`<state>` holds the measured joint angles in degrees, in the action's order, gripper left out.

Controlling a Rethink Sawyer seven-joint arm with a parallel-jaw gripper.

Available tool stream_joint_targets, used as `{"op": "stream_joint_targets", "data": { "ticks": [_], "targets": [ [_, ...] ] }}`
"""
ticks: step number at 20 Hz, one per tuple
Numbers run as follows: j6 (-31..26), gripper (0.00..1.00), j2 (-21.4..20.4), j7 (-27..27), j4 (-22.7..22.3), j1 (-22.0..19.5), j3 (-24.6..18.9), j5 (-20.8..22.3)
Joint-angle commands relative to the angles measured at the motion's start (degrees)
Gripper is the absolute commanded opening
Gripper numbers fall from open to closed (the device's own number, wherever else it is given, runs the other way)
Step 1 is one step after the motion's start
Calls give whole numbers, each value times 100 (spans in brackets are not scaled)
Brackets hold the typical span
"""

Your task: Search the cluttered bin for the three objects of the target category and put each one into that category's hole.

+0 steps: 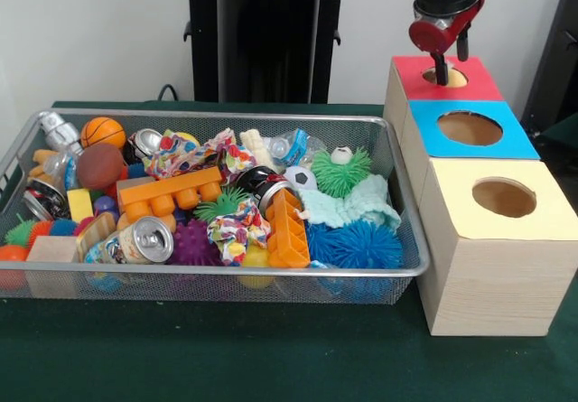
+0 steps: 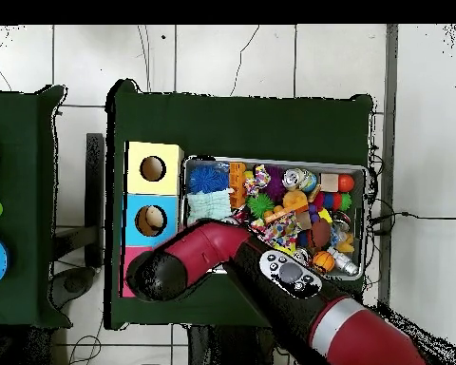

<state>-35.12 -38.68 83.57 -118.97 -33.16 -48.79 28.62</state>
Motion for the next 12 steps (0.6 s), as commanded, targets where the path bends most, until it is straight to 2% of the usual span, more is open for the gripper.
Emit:
{"op": "stream_joint_targets", "data": {
  "ticks": [1,12],
  "targets": [
    [1294,100,-623,411,572,-303,71,505],
    [1962,100,-872,646,630,-142,275,876]
  ]
}}
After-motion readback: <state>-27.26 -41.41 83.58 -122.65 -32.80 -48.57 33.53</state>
